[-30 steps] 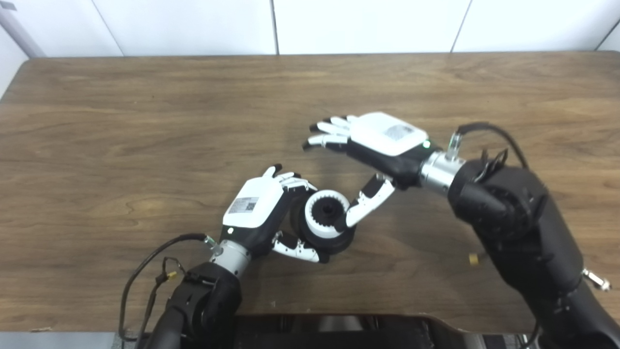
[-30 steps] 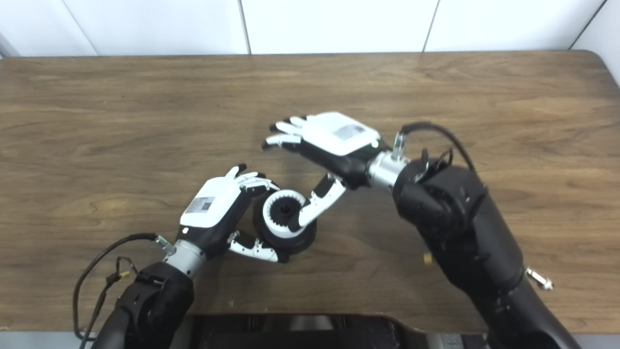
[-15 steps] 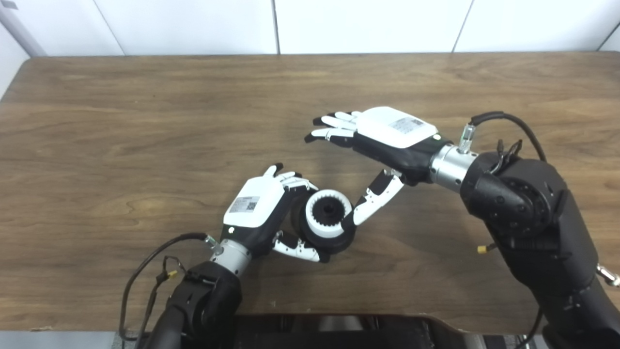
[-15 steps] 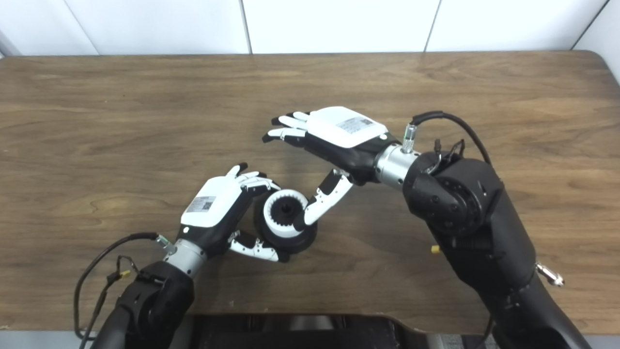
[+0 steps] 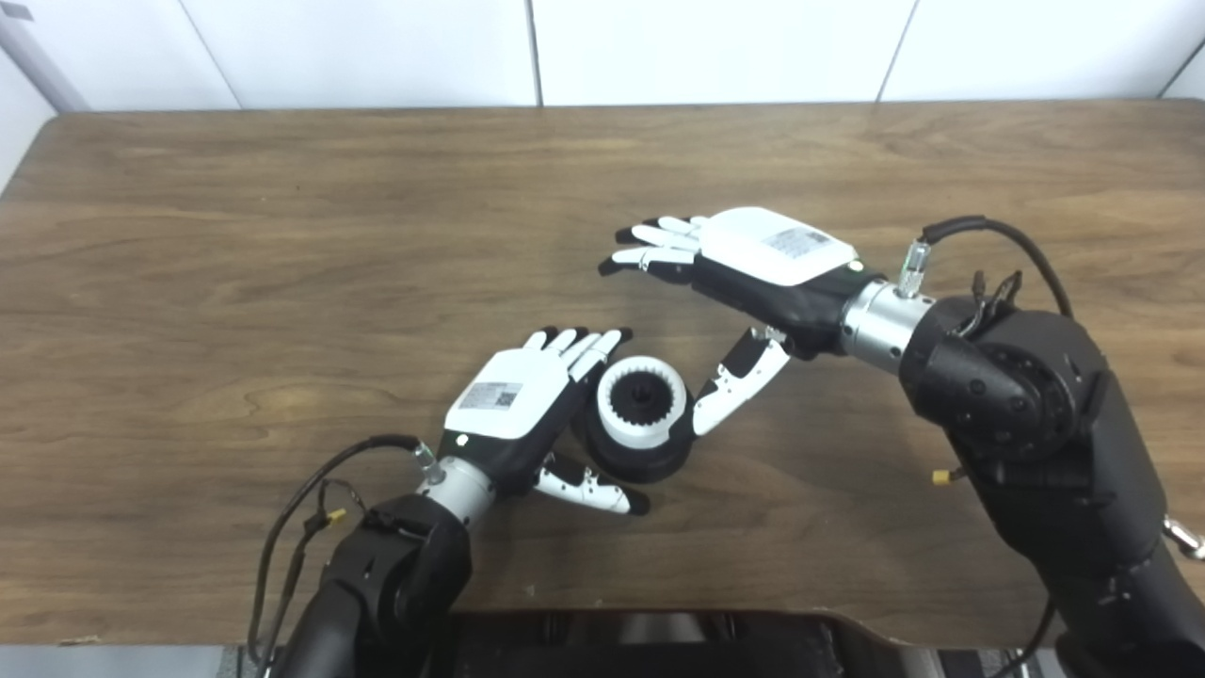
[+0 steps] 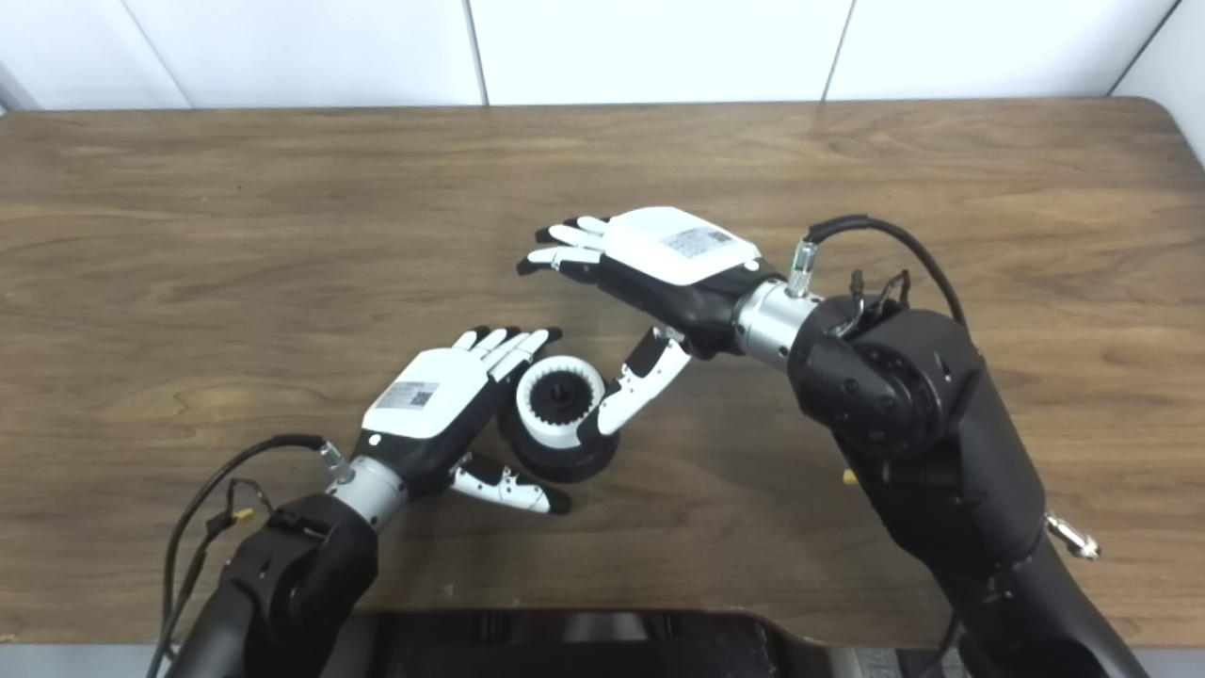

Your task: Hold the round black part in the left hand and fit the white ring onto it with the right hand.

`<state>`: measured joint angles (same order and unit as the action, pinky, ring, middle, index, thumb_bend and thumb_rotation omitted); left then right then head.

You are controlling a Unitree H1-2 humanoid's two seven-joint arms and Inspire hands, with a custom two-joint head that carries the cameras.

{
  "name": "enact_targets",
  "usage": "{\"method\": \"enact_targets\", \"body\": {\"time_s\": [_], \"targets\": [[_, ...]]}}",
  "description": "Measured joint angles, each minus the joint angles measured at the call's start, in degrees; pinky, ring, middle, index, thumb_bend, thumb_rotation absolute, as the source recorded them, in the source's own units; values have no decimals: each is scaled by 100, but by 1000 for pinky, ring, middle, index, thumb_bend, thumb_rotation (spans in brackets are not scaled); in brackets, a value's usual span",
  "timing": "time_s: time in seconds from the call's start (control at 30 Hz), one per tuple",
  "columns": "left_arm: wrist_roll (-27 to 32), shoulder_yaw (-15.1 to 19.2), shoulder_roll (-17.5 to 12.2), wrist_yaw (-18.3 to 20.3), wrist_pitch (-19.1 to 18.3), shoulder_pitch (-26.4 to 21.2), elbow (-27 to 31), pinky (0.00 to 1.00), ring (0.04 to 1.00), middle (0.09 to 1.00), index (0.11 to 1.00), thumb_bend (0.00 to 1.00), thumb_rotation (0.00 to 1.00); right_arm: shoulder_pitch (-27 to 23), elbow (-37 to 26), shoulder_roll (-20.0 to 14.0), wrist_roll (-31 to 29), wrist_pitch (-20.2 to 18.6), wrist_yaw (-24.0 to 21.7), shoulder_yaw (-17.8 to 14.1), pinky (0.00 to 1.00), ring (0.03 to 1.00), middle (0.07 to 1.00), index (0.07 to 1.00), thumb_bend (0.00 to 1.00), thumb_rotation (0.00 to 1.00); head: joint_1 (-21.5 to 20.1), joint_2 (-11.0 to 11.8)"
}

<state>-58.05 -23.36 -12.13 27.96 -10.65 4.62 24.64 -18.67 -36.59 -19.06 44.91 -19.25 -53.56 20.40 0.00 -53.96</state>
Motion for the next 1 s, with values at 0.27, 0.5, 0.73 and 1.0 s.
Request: {"method": "enact_targets", "body": {"time_s": [0.27, 0.5, 0.73, 1.0], "targets": [[46, 226, -97, 1010, -337, -134, 471, 1000, 1000, 1000, 1000, 1000, 459, 31, -24, -4, 1, -71, -26, -4, 1000, 1000, 981, 898, 1000, 417, 35, 35], [284, 649, -258, 1255, -453, -147, 661, 1000, 1000, 1000, 1000, 1000, 482, 108, -24, -3, 3, -73, -16, -94, 1000, 1000, 982, 900, 1000, 449, 35, 79], [1057, 1382, -420, 1081, -474, 96, 990, 903, 981, 980, 1000, 1000, 536, 260, -55, -48, -141, -278, -30, -318, 1000, 1000, 1000, 937, 1000, 437, 44, 114], [2703, 2349, -315, 546, -658, 820, 1311, 849, 927, 940, 972, 936, 643, 1441, -457, -21, -658, -746, 160, -1451, 857, 968, 973, 945, 746, 589, -44, 246]]}}
